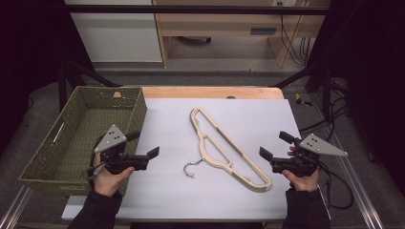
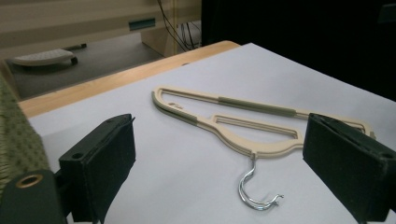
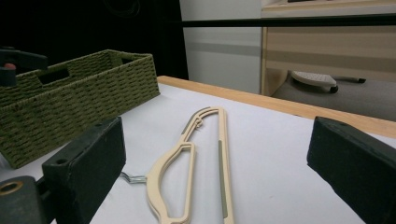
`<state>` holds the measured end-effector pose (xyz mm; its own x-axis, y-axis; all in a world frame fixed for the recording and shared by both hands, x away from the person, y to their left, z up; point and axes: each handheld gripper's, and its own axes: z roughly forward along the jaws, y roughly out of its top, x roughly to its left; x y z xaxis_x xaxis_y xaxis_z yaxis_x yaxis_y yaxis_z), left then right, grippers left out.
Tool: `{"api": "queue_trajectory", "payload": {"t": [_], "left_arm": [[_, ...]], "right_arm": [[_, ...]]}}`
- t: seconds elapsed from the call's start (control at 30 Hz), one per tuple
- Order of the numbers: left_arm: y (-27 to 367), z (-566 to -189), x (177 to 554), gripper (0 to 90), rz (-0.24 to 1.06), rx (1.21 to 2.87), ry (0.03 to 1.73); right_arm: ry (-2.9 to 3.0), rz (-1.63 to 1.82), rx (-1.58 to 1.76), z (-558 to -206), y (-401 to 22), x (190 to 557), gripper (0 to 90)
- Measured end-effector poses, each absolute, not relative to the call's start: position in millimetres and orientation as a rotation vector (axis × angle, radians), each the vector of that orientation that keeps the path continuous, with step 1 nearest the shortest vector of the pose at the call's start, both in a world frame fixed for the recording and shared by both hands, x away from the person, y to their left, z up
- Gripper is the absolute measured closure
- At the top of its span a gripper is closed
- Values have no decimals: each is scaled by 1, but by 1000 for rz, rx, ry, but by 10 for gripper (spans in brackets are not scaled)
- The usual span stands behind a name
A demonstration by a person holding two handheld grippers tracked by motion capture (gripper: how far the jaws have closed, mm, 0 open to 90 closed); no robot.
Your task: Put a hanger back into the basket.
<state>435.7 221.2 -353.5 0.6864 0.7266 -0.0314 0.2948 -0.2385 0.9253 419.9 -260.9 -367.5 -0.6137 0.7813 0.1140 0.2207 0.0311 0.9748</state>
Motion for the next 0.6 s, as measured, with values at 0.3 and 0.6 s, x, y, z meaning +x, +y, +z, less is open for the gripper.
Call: {"api": "queue_trajectory", "payload": {"t": [0.3, 0.6], "left_arm": [[184, -367, 448, 106, 443, 1908, 780], [153, -385, 462, 125, 402, 1975, 774]], "right_arm": [[1901, 1592, 998, -371, -255, 422, 51], [1902, 1597, 996, -372, -253, 422, 53]]}}
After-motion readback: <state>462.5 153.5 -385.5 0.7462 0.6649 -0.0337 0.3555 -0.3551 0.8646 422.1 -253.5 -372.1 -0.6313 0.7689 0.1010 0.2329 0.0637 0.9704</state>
